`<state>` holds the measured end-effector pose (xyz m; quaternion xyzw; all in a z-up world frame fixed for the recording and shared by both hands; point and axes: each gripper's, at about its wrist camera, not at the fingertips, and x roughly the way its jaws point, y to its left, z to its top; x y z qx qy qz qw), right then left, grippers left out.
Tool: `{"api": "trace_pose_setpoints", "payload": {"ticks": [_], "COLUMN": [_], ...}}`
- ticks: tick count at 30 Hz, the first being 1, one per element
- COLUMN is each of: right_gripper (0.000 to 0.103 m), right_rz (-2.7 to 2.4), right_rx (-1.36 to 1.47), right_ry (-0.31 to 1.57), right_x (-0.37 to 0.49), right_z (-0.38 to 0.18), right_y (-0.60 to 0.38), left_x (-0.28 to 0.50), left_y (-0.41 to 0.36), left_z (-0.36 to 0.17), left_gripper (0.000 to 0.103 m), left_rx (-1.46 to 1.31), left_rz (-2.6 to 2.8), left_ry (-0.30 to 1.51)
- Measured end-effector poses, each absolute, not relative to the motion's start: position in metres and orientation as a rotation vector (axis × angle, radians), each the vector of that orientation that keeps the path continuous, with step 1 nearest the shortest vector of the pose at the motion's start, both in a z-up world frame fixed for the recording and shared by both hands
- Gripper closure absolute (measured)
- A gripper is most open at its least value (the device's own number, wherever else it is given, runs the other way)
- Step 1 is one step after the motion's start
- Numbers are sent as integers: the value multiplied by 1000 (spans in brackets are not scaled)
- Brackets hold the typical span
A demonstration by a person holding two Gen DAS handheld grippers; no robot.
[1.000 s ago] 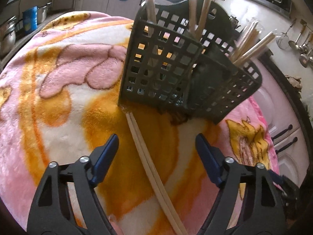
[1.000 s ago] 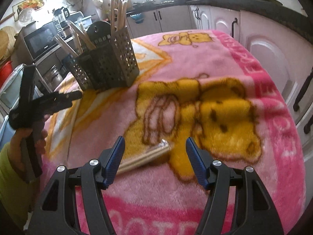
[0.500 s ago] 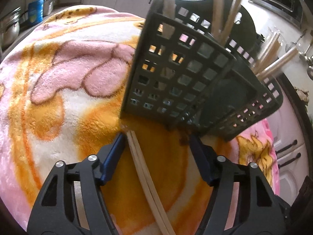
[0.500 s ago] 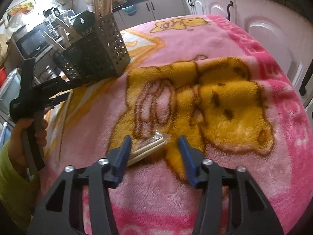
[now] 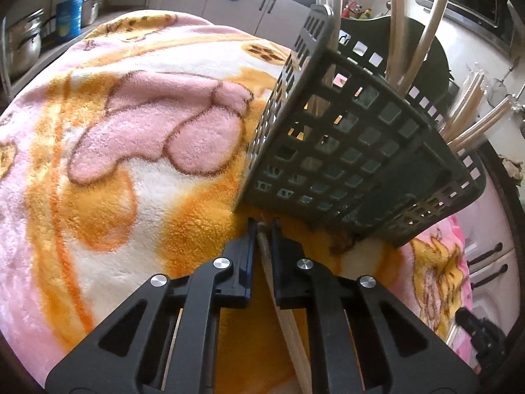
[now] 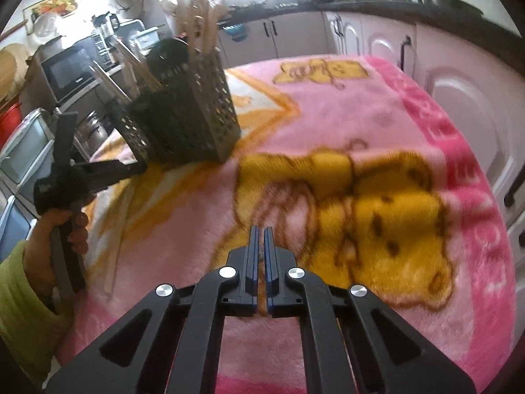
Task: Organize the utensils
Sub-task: 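Close the left gripper on a wrapped chopstick while the right gripper grasps another, then lift both held chopsticks and carry them over the grey caddy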
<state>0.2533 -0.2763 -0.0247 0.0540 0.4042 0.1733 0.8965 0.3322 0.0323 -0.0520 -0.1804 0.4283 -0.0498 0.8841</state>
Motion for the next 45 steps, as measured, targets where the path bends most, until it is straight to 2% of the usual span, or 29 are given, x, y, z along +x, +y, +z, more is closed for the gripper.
{"api": "trace_pose_setpoints", "payload": {"ticks": [8, 22, 45], "right_gripper": [100, 101, 101], "right_rz": [434, 513, 515], "right_rx": [31, -46, -19], "right_ry": [746, 590, 374], "right_x": [254, 253, 281], "right_z": [19, 90, 178], "right_y": [-252, -219, -209], "left_x": [312, 277, 294], "left_y": [41, 48, 15], "left_z": [-28, 75, 178], "left_gripper": [101, 102, 102], "left_rx": [-392, -339, -182], "left_rz": [-160, -234, -289], "left_ry": [841, 624, 447]}}
